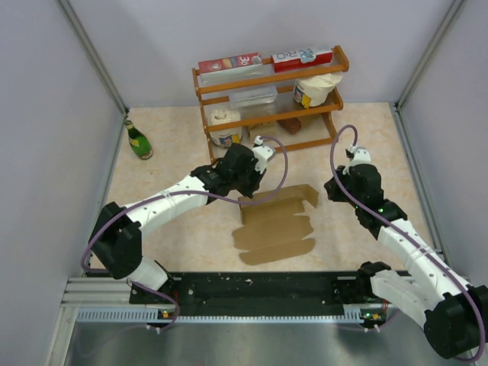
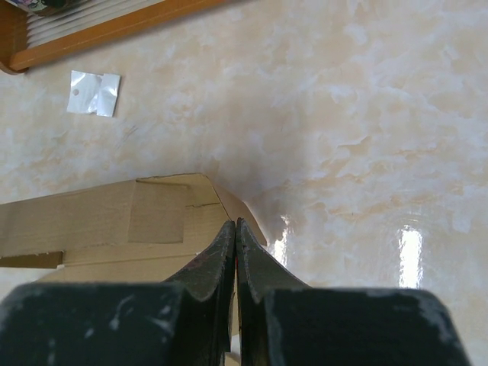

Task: Fold the paper box

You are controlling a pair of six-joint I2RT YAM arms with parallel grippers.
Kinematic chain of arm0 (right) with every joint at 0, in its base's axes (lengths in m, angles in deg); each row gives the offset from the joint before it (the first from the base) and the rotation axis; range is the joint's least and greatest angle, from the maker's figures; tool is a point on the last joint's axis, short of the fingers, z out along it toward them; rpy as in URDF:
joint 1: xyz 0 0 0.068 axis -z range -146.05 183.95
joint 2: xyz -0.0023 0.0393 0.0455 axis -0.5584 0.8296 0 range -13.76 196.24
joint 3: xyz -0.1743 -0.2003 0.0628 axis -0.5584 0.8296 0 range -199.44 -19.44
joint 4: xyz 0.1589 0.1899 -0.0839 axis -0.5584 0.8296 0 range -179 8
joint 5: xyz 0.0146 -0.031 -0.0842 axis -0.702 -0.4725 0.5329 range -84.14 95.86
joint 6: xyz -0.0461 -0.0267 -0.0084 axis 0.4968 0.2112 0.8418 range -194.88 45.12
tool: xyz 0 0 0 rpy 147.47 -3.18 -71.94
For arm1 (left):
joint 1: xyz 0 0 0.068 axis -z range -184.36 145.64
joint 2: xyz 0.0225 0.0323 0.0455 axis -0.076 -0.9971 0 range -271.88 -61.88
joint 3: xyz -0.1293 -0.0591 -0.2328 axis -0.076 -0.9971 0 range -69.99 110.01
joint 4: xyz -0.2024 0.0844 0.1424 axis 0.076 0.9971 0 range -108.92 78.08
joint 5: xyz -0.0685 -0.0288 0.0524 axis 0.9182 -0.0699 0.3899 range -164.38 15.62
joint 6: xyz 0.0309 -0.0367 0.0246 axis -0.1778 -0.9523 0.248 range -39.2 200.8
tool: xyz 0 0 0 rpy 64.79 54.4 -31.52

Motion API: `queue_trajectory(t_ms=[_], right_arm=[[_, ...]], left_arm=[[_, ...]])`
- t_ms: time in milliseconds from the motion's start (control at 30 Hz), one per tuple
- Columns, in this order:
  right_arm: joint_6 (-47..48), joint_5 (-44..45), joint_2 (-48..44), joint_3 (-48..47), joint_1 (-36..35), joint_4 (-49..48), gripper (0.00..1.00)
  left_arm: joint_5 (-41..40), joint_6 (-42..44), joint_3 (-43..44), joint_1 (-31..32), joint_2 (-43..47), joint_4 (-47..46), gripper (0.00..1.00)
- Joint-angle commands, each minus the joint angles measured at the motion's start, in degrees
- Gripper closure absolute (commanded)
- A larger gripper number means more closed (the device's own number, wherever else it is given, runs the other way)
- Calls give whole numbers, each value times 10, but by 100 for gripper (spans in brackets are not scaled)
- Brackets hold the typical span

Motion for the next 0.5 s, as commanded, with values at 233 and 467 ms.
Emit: queue_trajectory(t_ms=[233,467], right_arm=[[-11,-11,4,-20,6,-8,100],[-8,-11,11,-27,6,-3,100]], left_arm=[[3,-9,1,-2,10,-21,100],[-1,-9,2,-2,11,-19,100]])
